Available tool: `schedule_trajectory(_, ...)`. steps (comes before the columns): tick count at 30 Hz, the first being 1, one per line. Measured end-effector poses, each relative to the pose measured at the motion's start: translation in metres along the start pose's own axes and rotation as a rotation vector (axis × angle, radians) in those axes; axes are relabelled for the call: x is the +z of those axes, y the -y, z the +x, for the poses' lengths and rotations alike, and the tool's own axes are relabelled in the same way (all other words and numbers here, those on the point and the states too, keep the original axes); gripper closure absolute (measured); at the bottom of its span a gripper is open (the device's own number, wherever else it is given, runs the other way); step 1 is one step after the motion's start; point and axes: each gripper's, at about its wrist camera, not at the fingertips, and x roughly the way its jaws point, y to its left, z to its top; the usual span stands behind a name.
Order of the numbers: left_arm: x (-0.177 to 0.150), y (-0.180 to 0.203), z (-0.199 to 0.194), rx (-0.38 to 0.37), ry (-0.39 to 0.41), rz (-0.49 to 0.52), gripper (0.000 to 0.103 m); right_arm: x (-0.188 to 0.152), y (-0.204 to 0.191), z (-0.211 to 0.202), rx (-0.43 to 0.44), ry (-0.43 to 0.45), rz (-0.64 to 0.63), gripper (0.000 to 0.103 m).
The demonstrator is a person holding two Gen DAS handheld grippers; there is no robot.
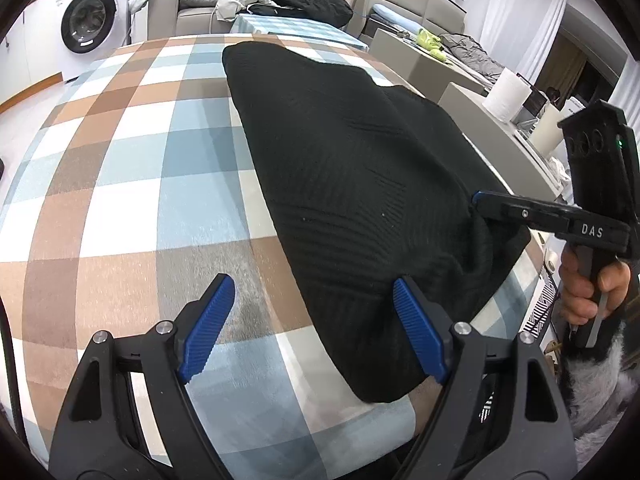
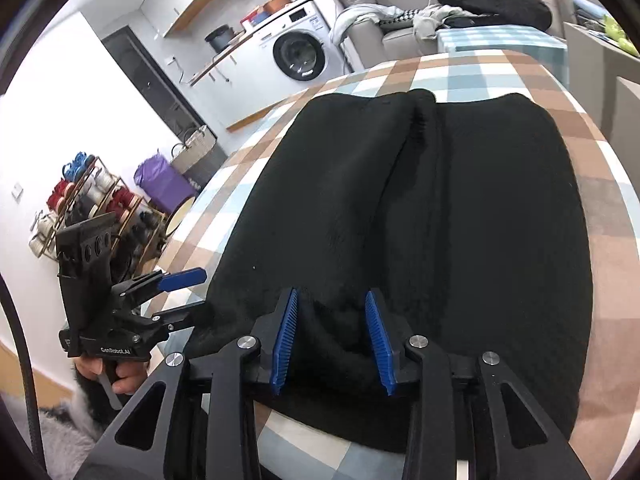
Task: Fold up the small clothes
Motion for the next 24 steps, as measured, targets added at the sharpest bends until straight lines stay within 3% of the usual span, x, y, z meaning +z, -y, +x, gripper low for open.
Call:
schedule_trajectory(6, -0.002, 0.002, -0.002, -0.001, 0.000, 0.023, 0.023, -0.035, -0.015, -0.026, -0.055, -0.046, -0.220, 0.068)
schedule_trajectory(11, -0.006, 0.008, 0.003, -0.017, -0.019, 0.042, 0.023, -0.064, -0.007, -0.023, -0.162, -0.122, -0.248, 0.069)
schedule_trajectory(15, -0.008, 0.015, 0.001, -0.027, -0.026, 0.068, 0.023, -0.061, -0.011, -0.036, -0.111, -0.066, -0.236, 0.069)
schedule_trajectory(19, -0.011, 0.022, 0.008, -0.039, -0.050, 0.095, 0.023, -0.055, -0.018, -0.018, -0.078, -0.068, -0.261, 0.069)
schedule_trajectory(20, -0.013, 0.024, 0.010, -0.043, -0.059, 0.101, 0.023, -0.054, -0.018, -0.012, -0.081, -0.073, -0.267, 0.076)
schedule_trajectory(21, -0.014, 0.025, 0.012, -0.045, -0.065, 0.105, 0.023, -0.053, -0.019, -0.007, -0.083, -0.084, -0.276, 0.091)
schedule_trajectory(24, -0.017, 0.024, 0.014, -0.044, -0.078, 0.112, 0.023, -0.052, -0.025, -0.013, -0.067, -0.067, -0.308, 0.098)
